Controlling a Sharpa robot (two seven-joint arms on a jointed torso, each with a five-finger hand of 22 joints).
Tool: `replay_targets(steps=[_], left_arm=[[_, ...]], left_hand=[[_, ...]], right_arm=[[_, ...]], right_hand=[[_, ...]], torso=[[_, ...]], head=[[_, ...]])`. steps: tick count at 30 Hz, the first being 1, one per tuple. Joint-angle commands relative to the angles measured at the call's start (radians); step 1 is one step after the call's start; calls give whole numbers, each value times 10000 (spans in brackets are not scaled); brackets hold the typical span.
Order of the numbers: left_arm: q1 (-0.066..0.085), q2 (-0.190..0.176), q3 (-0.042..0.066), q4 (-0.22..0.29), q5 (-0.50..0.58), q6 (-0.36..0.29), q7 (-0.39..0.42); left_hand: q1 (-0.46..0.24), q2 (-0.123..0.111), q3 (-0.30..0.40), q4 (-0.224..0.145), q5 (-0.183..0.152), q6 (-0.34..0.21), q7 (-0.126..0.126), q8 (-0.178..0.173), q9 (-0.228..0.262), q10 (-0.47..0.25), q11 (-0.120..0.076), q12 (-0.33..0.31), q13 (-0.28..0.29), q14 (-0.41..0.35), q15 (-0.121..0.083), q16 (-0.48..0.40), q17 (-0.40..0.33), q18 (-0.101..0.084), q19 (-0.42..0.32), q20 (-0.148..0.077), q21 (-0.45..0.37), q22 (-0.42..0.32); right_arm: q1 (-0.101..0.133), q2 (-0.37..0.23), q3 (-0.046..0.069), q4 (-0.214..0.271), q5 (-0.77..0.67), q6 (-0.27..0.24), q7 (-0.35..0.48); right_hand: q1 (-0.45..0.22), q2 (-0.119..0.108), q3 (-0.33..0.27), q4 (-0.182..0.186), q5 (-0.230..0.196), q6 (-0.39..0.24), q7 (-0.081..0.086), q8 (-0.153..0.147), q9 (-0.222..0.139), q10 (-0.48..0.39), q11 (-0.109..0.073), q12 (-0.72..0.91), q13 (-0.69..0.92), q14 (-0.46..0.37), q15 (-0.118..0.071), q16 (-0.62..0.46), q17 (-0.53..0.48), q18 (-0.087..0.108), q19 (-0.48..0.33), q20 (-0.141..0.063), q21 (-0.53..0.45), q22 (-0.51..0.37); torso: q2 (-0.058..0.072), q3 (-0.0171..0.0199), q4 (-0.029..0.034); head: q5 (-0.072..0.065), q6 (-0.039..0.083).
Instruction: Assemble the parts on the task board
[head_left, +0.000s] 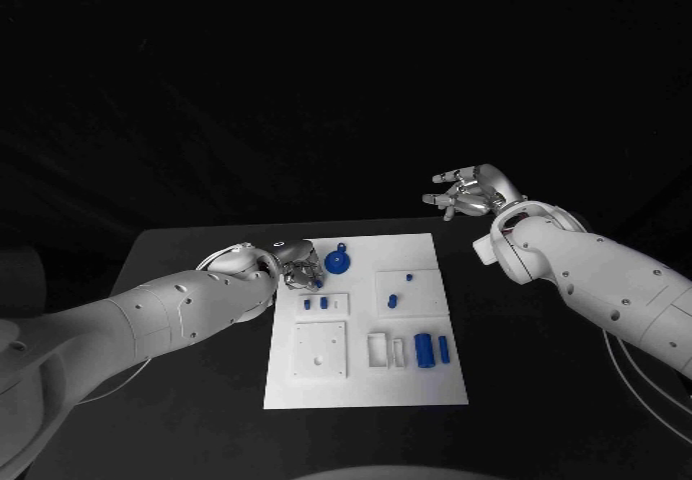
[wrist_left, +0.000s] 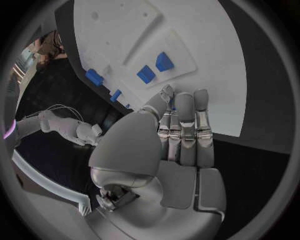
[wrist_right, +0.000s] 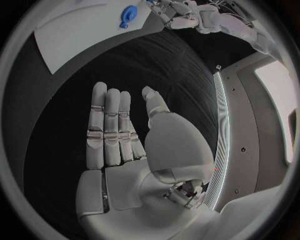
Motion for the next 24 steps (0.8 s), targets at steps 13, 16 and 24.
replay_targets(steps=[13, 16, 24], left_arm=[[-53, 70, -149, -65, -294, 936, -404], [-53, 62, -152, -63, -286, 891, -377], [-53, 54, -155, -63, -205, 559, -280]], left_hand=[[15, 100, -57, -60, -9, -22, 12, 17, 8, -54, 11, -1, 4, -24, 33, -52, -18, 119, -100, -11, 49, 203], [23, 76, -78, -75, -23, -139, 30, 4, -8, -90, 27, -1, 4, -43, 44, -56, -23, 117, -116, 0, 42, 203], [41, -18, -44, -151, -25, -938, 40, -3, -40, -43, 5, 0, 6, -56, 38, -53, -39, 114, -107, 5, 51, 204]], right_arm=[[-2, -3, 5, -5, 17, 70, 87], [-2, -3, 5, -8, 18, 72, 86], [-4, 2, 5, -23, 19, 83, 85]], right_hand=[[-43, 71, 3, -62, 34, 30, 38, -28, 9, -42, -12, -47, -9, -28, -7, -22, -10, -128, 56, -10, -35, 1], [-43, 71, 3, -62, 34, 30, 38, -28, 9, -42, -12, -47, -9, -28, -7, -22, -10, -128, 56, -10, -35, 1], [-43, 71, 3, -62, 34, 30, 38, -28, 9, -42, -12, -47, -9, -28, -7, -22, -10, -128, 56, -10, -35, 1]], torso=[[2, -10, 19], [0, -10, 21], [0, -9, 14]], head=[[-38, -37], [-39, -38], [-20, -26]])
